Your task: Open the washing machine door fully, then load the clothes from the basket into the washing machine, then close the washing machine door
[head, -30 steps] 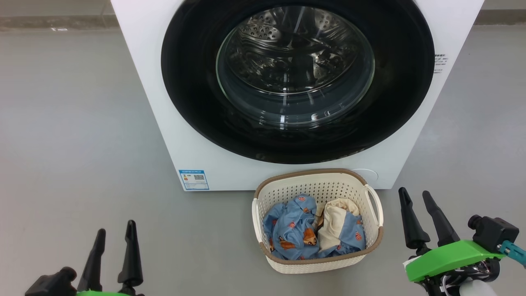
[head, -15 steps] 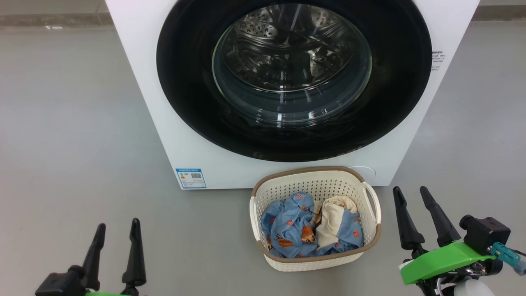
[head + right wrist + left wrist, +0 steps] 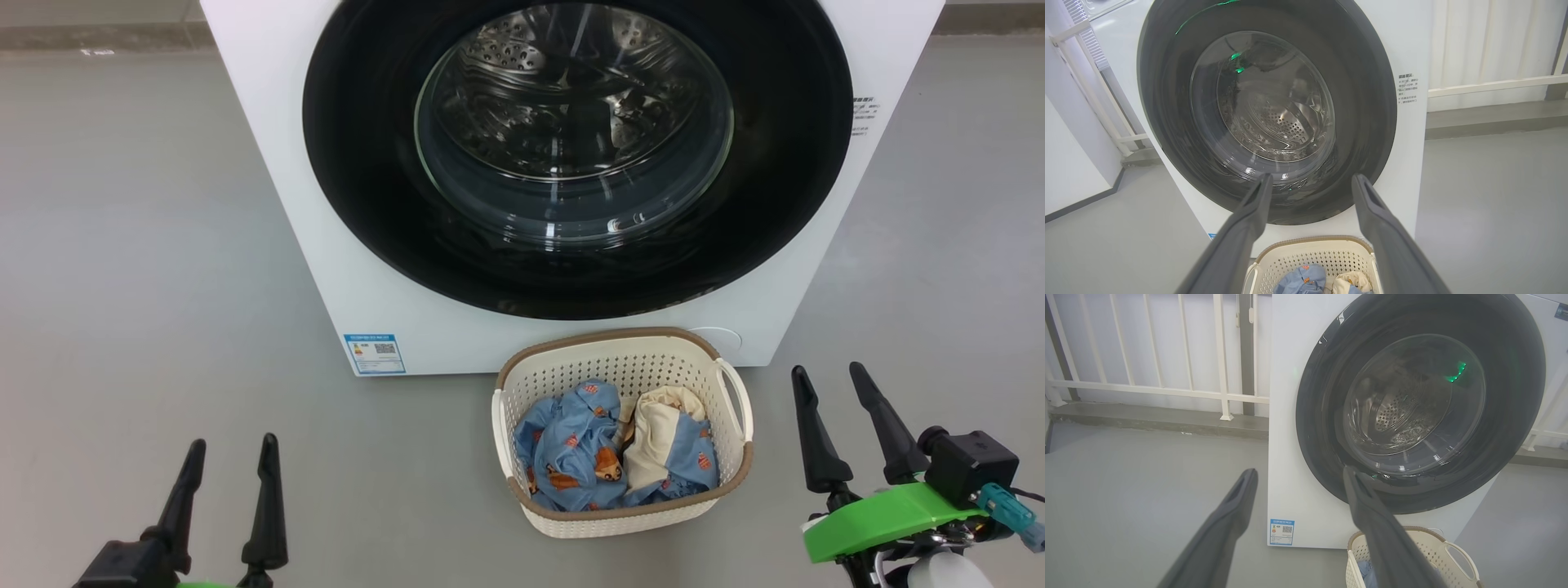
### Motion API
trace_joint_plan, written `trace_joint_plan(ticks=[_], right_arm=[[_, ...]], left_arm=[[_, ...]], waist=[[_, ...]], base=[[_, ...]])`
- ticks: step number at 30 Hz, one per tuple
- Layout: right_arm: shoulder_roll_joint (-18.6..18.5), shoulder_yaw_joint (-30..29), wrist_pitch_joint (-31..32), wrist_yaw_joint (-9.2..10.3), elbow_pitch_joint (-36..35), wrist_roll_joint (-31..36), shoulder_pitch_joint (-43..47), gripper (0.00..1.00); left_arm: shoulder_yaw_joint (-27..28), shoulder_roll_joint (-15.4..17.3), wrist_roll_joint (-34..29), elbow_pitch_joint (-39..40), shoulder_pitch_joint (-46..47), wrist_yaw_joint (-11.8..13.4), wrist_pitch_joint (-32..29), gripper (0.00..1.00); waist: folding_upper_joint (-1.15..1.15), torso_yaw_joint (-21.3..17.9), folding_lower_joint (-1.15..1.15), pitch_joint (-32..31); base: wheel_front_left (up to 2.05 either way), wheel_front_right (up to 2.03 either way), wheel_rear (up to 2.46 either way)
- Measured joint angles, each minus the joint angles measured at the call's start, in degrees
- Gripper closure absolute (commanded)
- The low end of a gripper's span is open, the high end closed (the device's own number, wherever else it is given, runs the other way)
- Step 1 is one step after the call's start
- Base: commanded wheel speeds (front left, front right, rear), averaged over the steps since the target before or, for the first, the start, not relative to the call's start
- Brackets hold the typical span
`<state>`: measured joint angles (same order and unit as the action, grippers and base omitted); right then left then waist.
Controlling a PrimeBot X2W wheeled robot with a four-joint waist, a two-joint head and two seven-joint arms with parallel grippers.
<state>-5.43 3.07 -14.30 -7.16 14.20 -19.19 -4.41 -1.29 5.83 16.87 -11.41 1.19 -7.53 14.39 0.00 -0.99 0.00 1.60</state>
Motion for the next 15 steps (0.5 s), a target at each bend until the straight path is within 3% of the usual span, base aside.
trace_joint_plan(ticks=[15], right_arm=[[0.4,-3.3,0.0,0.00,-0.3,0.0,0.2,0.00]], left_arm=[[-0.1,0.0,0.0,-0.9,0.0,0.0,0.0,0.00]], waist=[[0.00,0.3,0.00,-0.9]], base=[[0.00,0.00,0.00]])
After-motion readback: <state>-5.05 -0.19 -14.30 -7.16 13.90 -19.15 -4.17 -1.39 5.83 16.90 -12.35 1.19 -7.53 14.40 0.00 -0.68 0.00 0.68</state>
